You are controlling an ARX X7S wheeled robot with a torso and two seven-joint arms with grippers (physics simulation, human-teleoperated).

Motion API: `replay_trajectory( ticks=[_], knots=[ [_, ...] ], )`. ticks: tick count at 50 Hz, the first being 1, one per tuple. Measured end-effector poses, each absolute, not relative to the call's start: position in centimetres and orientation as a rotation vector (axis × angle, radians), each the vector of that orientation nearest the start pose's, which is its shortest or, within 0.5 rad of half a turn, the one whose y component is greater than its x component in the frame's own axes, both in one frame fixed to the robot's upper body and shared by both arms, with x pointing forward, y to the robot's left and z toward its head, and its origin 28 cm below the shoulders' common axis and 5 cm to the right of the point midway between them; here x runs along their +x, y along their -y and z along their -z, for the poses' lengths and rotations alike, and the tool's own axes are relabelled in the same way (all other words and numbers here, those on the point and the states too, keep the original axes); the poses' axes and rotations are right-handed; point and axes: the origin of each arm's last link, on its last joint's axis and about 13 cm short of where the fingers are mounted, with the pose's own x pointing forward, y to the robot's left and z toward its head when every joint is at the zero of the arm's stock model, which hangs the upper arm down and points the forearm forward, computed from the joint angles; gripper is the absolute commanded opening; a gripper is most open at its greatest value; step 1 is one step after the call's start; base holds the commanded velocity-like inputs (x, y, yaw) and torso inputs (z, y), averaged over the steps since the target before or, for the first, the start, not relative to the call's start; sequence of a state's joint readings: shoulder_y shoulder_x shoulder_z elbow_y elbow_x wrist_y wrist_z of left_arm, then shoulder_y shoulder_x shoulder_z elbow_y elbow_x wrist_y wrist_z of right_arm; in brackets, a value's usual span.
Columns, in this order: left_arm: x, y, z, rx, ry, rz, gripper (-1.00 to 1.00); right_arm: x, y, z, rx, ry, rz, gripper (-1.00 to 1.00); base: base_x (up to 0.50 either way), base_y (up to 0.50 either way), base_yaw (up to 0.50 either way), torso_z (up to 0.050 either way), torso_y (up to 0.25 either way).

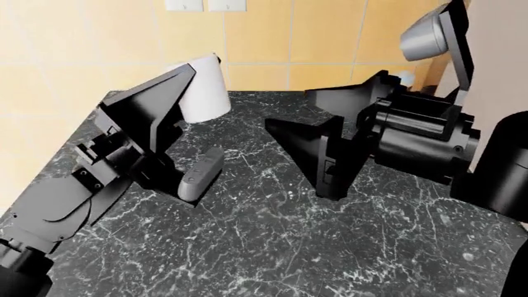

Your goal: A wet mug is on the counter and needs to be dried. Pick it up and place it upside down in the open cabinet.

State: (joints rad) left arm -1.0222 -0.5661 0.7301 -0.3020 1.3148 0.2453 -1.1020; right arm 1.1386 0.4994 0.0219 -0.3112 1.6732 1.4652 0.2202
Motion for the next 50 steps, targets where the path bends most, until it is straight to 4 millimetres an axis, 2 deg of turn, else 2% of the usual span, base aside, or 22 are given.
replay_trajectory(
  ticks=[24, 50],
  knots=[
    [35.2, -24.5, -23.5, 1.446, 1.871, -0.418, -1.00, 23.1, 12.2, -29.9, 0.064, -0.026, -1.103, 1.00, 0.00, 0.00, 0.00, 0.000, 0.000],
    [34.7, -23.3, -23.6, 1.392, 1.885, -0.414, -1.00, 23.7, 12.0, -29.2, 0.125, 0.022, -1.152, 1.00, 0.00, 0.00, 0.00, 0.000, 0.000]
  ],
)
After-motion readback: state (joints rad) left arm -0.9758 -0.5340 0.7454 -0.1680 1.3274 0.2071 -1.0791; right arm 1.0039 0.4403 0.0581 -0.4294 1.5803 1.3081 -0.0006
